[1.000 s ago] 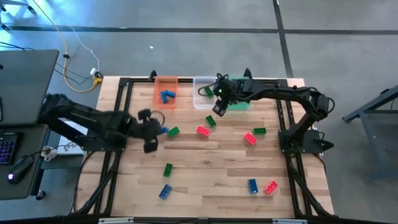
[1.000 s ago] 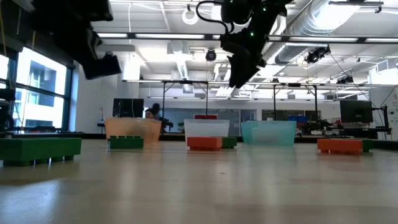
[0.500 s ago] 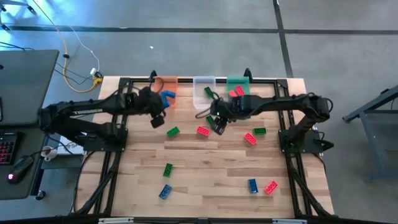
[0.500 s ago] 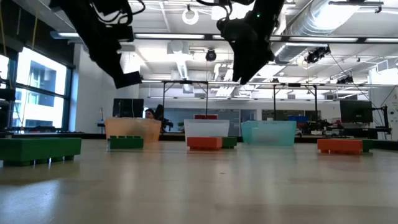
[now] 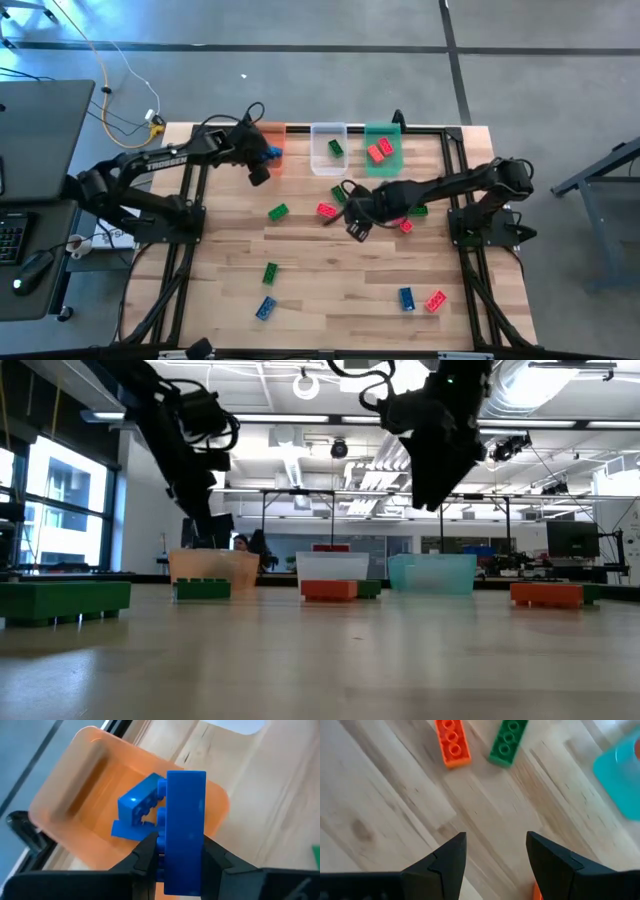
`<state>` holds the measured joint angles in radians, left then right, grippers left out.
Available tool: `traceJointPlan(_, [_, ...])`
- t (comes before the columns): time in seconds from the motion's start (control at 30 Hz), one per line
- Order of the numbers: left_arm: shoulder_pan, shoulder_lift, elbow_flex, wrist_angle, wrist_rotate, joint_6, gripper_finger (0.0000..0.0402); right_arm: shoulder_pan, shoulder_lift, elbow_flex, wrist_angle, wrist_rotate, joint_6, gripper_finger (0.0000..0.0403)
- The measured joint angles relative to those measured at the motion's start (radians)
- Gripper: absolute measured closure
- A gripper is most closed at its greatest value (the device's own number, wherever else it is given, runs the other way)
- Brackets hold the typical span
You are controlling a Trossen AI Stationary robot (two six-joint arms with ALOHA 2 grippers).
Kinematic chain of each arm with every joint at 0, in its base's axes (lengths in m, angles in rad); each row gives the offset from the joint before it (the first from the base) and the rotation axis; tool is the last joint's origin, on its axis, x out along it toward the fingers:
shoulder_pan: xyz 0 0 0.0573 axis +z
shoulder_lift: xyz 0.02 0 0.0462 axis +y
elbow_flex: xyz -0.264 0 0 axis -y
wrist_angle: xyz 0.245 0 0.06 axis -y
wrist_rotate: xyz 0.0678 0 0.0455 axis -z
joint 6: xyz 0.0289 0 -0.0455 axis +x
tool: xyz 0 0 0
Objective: Sort & place blocks by color
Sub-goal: Put the blue game piece into the bin, then put the green game piece into the bin
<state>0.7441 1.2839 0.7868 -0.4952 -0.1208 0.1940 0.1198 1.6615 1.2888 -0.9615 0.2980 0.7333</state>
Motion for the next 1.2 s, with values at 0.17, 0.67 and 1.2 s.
traceJointPlan(0.17, [0.041,0.058,0.000,0.034,0.024,-0.016,0.0325,0.036,0.000,-0.030,-0.035,0.018,0.078,0.0208])
traceJointPlan(0.67, [0.046,0.082,0.000,0.040,0.023,-0.086,0.0209,0.078,0.001,-0.031,-0.204,0.121,0.129,0.0208])
traceJointPlan(1.2, [-0.069,-0.020,0.000,0.005,0.031,-0.086,0.0196,0.037,-0.026,-0.128,-0.473,0.164,0.184,0.0208])
